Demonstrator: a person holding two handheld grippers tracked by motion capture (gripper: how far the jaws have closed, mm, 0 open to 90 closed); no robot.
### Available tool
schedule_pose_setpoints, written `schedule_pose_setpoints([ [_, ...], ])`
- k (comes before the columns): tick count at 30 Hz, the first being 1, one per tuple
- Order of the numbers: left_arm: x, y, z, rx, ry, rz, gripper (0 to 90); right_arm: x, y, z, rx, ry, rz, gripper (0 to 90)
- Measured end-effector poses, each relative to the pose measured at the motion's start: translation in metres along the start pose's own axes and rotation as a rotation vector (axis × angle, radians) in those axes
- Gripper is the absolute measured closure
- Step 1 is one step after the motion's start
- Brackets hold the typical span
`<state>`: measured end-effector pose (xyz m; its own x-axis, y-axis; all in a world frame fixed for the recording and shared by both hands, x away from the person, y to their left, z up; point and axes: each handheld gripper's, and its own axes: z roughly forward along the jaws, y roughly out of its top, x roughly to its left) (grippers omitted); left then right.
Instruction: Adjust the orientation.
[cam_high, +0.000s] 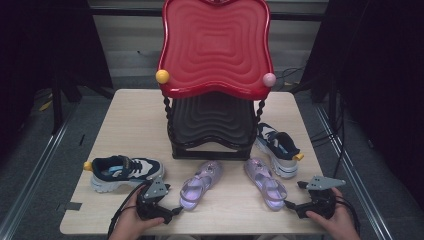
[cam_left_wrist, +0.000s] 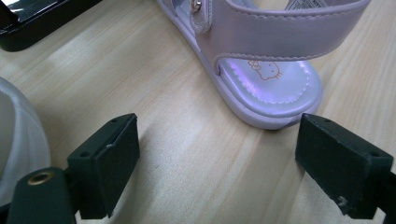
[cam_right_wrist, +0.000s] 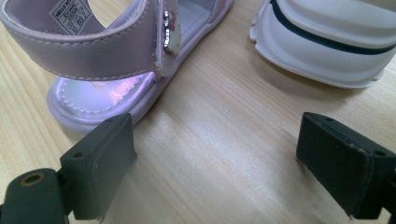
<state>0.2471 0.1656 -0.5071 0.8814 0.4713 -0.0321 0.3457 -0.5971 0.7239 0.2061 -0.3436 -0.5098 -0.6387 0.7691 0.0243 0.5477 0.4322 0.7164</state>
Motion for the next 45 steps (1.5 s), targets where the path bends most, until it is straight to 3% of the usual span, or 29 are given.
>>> schedule_pose_setpoints([
  [16, -0.001, 0.001, 0.0, 0.0, 0.006, -0.009, 13.2, 0.0, 0.0, 0.0, 0.0, 0.001, 0.0, 10.6],
  [21, -0.005, 0.007, -0.002, 0.056, 0.004, -0.002, 18.4, -0.001, 0.0, 0.0, -0.002, 0.008, -0.001, 10.4],
  [27, -0.007, 0.014, -0.008, 0.037, -0.012, -0.025, 20.2, -0.001, 0.0, 0.0, 0.001, 0.007, -0.001, 10.2],
  [36, -0.009, 0.023, -0.01, 0.086, -0.009, -0.002, 21.6, -0.001, 0.0, 0.0, 0.001, 0.008, -0.002, 10.2],
  [45, -0.011, 0.039, -0.023, 0.025, -0.022, -0.026, 24.1, -0.001, 0.0, 0.0, 0.0, 0.008, -0.001, 10.2],
])
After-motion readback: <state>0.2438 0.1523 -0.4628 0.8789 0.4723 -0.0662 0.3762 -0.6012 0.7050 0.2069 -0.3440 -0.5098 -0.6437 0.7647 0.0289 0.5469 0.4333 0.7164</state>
